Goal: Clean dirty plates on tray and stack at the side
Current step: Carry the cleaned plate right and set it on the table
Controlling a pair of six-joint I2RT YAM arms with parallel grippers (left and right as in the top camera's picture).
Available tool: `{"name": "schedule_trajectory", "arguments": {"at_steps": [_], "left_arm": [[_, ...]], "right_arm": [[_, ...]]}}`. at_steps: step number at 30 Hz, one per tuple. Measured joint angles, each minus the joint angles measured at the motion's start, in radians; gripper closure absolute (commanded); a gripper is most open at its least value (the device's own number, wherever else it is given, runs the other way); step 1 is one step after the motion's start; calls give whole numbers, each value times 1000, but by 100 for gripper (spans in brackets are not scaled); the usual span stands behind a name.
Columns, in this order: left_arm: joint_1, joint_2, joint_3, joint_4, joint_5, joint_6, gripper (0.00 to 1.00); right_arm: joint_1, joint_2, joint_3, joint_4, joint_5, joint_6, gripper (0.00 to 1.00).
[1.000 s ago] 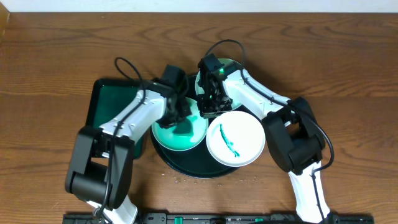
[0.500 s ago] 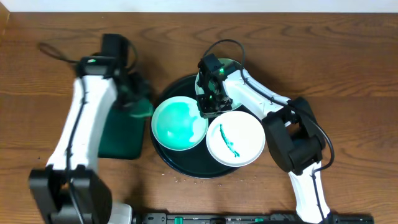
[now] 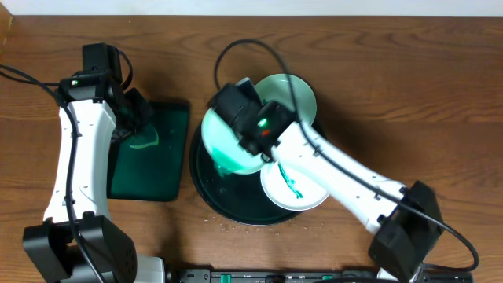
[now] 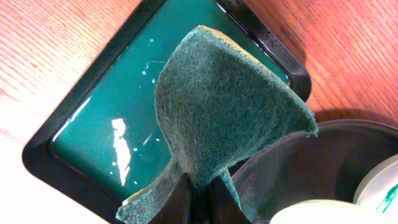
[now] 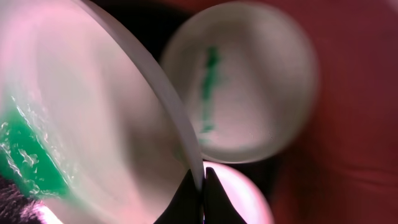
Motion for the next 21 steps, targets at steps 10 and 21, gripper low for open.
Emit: {"name": "schedule_trajectory", "arguments": {"at_steps": [10, 21], "left_arm": [[0, 0, 0, 39, 0, -1, 93], [0, 0, 0, 39, 0, -1, 93]], "right_arm": [[223, 0, 0, -8, 675, -3, 99], [209, -8, 0, -6, 540, -2, 99]]}}
